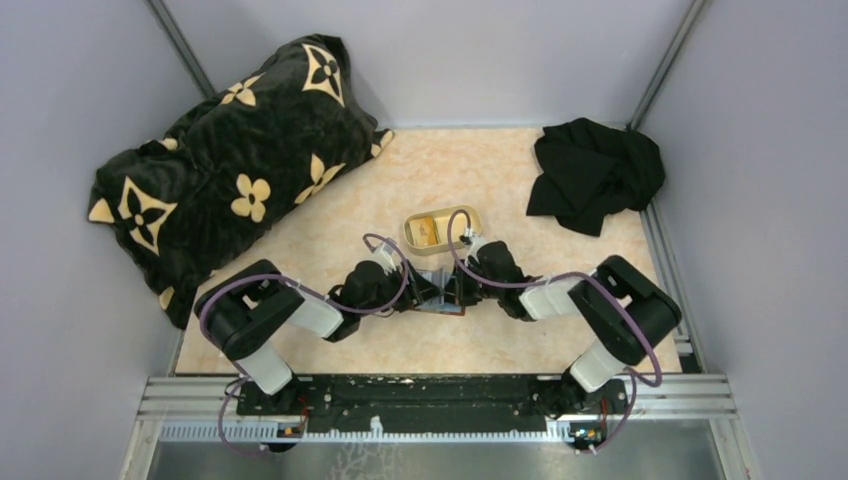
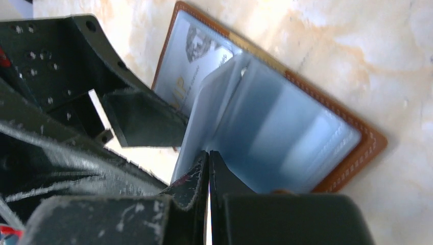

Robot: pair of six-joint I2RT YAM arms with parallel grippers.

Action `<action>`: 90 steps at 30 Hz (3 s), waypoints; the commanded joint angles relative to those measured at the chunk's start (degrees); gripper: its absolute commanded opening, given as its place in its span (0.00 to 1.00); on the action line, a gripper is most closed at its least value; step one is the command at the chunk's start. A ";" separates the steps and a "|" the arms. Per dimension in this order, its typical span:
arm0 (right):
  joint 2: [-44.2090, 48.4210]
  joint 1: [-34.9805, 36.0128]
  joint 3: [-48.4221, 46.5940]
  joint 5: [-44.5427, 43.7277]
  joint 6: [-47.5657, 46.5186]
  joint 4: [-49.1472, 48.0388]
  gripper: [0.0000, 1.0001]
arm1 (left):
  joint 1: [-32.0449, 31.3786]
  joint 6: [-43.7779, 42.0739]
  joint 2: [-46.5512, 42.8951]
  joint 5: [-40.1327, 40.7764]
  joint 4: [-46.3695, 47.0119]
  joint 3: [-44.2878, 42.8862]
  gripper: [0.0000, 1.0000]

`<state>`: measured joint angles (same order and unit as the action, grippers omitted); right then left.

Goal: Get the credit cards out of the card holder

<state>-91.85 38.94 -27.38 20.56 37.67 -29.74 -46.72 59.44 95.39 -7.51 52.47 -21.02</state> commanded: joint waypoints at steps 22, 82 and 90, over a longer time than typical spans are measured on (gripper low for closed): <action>24.24 0.52 -2.07 -9.98 -4.54 21.54 0.00 | -1.60 -8.46 -11.53 0.21 -8.19 -3.93 0.63; 6.25 -10.22 5.32 -1.11 -3.63 7.22 0.00 | 2.16 1.62 10.99 -11.16 17.71 -1.07 0.57; 3.64 -8.70 7.64 -0.94 -1.59 3.01 0.00 | 2.17 5.61 16.18 -12.40 34.10 1.05 0.53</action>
<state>-85.69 28.40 -21.80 18.70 35.79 -28.84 -44.58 62.63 109.36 -18.94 74.76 -20.73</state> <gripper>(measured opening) 0.004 0.534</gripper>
